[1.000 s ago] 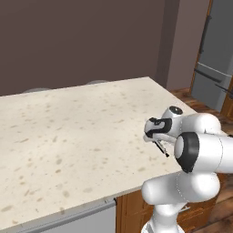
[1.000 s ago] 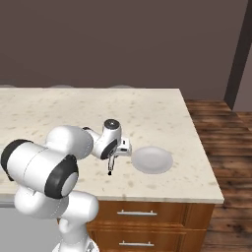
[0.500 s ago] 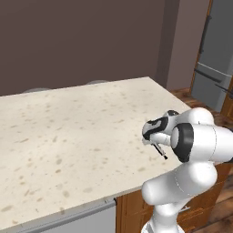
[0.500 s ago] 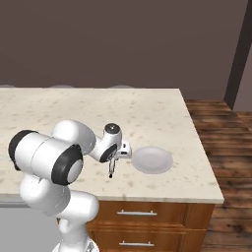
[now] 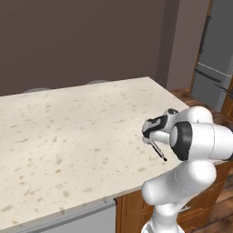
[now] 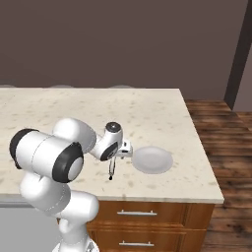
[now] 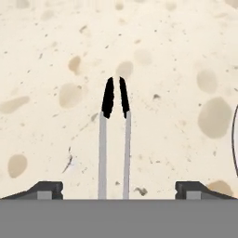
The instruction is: Pick up the tongs from the counter and place them near the plate next to the oven.
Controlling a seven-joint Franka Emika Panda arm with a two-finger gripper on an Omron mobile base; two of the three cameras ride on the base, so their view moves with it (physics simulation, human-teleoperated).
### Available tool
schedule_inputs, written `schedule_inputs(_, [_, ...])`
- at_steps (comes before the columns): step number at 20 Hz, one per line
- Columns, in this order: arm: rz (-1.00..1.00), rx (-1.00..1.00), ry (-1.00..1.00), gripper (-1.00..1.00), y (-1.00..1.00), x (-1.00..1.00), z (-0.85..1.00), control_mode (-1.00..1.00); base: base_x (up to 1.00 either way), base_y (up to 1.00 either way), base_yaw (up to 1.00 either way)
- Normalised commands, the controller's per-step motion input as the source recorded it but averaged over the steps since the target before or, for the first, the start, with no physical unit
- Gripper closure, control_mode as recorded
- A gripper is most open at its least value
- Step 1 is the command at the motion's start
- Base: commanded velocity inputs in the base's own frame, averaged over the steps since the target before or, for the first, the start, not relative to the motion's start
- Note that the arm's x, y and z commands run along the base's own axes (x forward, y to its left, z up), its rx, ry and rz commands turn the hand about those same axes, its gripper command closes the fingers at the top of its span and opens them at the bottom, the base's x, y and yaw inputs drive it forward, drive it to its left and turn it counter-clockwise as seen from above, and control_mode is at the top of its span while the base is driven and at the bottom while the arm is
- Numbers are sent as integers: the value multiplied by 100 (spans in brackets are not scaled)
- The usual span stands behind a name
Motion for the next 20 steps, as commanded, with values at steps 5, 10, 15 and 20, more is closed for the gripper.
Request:
schedule_inputs(5, [0, 0, -1, -100, 1, -43, 71, -100, 0, 0, 0])
schedule_inputs(10, [-6, -6, -13, -100, 60, -62, 55, -100, 0, 0, 0])
schedule_inputs(15, [-3, -1, -3, -100, 72, -45, 79, -100, 0, 0, 0])
schedule_inputs(20, [-1, 0, -3, -100, 52, -41, 100, -100, 0, 0, 0])
